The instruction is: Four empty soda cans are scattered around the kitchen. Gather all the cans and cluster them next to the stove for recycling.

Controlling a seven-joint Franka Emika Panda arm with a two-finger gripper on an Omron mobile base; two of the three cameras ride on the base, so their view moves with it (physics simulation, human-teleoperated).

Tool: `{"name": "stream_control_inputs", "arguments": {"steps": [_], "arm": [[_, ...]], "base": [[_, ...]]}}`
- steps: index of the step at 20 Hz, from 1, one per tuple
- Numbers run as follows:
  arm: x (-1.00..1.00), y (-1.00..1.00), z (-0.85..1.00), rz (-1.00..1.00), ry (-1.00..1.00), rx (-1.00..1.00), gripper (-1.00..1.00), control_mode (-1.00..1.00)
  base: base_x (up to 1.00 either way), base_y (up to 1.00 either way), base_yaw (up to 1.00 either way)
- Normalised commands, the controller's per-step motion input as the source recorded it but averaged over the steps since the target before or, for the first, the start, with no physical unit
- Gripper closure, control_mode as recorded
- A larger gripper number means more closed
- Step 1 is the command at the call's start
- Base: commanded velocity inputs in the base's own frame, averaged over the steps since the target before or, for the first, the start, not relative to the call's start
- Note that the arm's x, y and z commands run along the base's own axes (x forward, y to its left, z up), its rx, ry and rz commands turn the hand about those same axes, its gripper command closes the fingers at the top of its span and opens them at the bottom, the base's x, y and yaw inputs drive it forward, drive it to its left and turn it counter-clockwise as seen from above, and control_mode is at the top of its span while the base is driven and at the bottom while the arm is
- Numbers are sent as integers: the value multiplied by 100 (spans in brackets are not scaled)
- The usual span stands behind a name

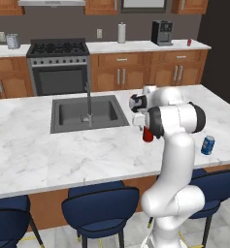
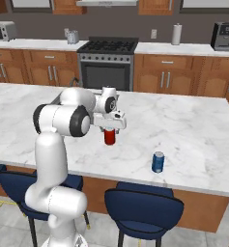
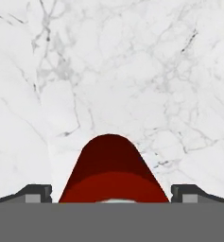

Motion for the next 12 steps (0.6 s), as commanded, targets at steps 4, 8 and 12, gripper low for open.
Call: {"name": "stream_control_inputs", "arguments": {"steps": [4,8,12], "arm": [[3,-1,-40,0,1,0,-100,-100],[0,0,-43,0,2,0,100,-100],[0,0,-5,0,0,0,100,-100]], "base": [[0,0,0],[0,0,0],[0,0,0]]}}
